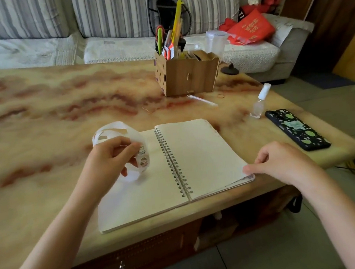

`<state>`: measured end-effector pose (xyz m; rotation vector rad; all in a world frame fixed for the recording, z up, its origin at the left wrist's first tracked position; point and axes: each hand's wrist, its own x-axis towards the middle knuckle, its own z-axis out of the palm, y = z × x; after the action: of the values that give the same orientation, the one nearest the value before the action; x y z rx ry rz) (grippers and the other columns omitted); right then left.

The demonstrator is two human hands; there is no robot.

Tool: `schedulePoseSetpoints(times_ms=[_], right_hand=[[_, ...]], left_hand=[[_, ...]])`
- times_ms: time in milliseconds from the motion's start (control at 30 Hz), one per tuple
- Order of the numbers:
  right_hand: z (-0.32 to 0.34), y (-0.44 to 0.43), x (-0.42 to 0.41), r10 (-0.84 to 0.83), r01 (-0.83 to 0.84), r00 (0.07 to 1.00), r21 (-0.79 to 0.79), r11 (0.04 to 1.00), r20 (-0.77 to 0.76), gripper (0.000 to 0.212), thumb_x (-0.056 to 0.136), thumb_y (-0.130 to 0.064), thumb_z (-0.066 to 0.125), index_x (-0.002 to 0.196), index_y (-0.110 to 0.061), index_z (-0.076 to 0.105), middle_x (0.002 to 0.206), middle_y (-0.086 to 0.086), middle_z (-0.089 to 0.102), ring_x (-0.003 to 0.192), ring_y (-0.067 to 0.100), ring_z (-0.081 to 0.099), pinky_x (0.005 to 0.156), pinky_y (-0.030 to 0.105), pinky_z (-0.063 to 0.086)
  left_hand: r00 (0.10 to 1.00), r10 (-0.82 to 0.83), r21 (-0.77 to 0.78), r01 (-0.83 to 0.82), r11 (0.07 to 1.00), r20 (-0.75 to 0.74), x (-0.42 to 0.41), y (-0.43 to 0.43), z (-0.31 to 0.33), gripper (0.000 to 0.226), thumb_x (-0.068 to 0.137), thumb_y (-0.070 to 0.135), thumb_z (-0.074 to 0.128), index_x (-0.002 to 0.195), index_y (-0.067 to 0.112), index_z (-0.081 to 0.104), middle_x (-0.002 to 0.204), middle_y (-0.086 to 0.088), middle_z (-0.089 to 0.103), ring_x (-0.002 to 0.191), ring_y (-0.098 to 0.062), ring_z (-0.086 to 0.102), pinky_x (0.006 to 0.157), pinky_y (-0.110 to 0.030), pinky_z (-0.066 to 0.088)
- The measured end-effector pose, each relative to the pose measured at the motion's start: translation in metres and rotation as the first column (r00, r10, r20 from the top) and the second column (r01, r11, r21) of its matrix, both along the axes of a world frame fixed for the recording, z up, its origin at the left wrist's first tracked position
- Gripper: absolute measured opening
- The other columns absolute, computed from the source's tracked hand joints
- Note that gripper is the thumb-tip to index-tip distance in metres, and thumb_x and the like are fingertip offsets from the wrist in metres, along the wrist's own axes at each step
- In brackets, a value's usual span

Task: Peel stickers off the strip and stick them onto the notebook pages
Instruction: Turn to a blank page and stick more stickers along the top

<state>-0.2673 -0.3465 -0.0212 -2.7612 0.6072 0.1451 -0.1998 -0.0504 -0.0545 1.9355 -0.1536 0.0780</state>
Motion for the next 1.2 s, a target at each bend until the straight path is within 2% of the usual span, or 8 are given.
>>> schedulePoseSetpoints(times_ms=[100,200,300,433,600,700,933,1200], right_hand=[[0.001,0.003,0.001,0.0,-0.005,0.981,0.028,1.0,0.194,0.028,0.078,-0.04,0.074,0.088,-0.019,0.06,0.087,-0.006,0.06,0.079,0.01,0.056,0.06,0.026,0.04],[-0.001,0.018,0.005,0.099,-0.181,0.928,0.201,0.963,0.359,0.024,0.079,-0.036,0.074,0.094,-0.023,0.061,0.09,-0.014,0.059,0.084,0.003,0.054,0.069,0.025,0.043],[-0.008,0.035,0.008,0.268,-0.338,0.917,0.218,0.915,0.296,0.025,0.086,-0.038,0.066,0.109,-0.031,0.059,0.097,-0.027,0.051,0.09,-0.006,0.047,0.077,0.021,0.037],[-0.019,0.034,0.014,0.369,-0.394,0.915,0.164,0.904,0.162,0.03,0.088,-0.037,0.064,0.115,-0.025,0.064,0.117,-0.017,0.057,0.112,0.002,0.049,0.09,0.024,0.039],[-0.017,0.032,0.016,0.342,-0.365,0.928,0.179,0.913,0.147,0.024,0.089,-0.037,0.063,0.109,-0.025,0.067,0.111,-0.016,0.062,0.099,0.001,0.055,0.082,0.023,0.042],[-0.014,0.041,0.023,0.252,-0.352,0.894,0.232,0.907,0.37,0.016,0.09,-0.033,0.062,0.099,-0.024,0.072,0.094,-0.018,0.067,0.084,0.002,0.059,0.072,0.017,0.045],[-0.009,0.094,0.044,0.12,-0.504,0.823,0.617,0.604,0.555,0.011,0.081,-0.024,0.072,0.09,-0.018,0.073,0.089,0.001,0.075,0.082,0.016,0.069,0.084,0.035,0.052],[-0.019,0.116,0.059,0.06,-0.544,0.723,0.515,0.662,0.688,0.017,0.079,-0.016,0.076,0.09,-0.022,0.065,0.079,-0.004,0.07,0.072,0.006,0.064,0.065,0.016,0.047]], left_hand=[[1.0,-0.004,-0.009,0.004,1.0,-0.005,0.0,-0.004,0.001,0.011,0.09,0.022,0.06,0.082,0.018,0.068,0.067,0.009,0.072,0.05,-0.011,0.054,0.058,-0.02,0.046],[1.0,-0.003,-0.022,0.003,1.0,-0.003,0.0,-0.006,0.003,0.011,0.09,0.022,0.06,0.083,0.018,0.068,0.067,0.008,0.072,0.05,-0.009,0.054,0.058,-0.021,0.046],[1.0,-0.02,-0.052,0.019,0.998,-0.002,0.0,-0.01,0.005,0.011,0.09,0.02,0.06,0.084,0.017,0.068,0.065,0.009,0.072,0.054,-0.007,0.059,0.057,-0.022,0.047],[0.999,-0.049,-0.086,0.049,0.995,0.001,0.002,-0.014,0.007,0.011,0.09,0.016,0.06,0.085,0.013,0.069,0.065,0.01,0.071,0.059,-0.002,0.064,0.05,-0.015,0.045],[0.996,-0.087,-0.137,0.082,0.987,-0.025,0.004,-0.016,0.008,0.013,0.091,0.014,0.058,0.082,0.013,0.067,0.062,0.012,0.07,0.059,-0.001,0.065,0.049,-0.014,0.045],[0.993,-0.112,-0.161,0.106,0.981,-0.024,0.006,-0.02,0.01,0.012,0.091,0.012,0.058,0.082,0.01,0.067,0.059,0.013,0.069,0.057,0.0,0.064,0.048,-0.014,0.045],[0.989,-0.147,-0.206,0.146,0.968,0.01,0.014,-0.026,0.012,0.014,0.092,0.013,0.058,0.082,0.008,0.067,0.064,0.009,0.069,0.065,-0.008,0.068,0.049,-0.017,0.046],[0.987,-0.158,-0.231,0.158,0.96,0.02,0.018,-0.025,0.009,0.012,0.088,0.017,0.064,0.081,0.012,0.071,0.069,0.007,0.07,0.068,-0.009,0.067,0.056,-0.019,0.049]])
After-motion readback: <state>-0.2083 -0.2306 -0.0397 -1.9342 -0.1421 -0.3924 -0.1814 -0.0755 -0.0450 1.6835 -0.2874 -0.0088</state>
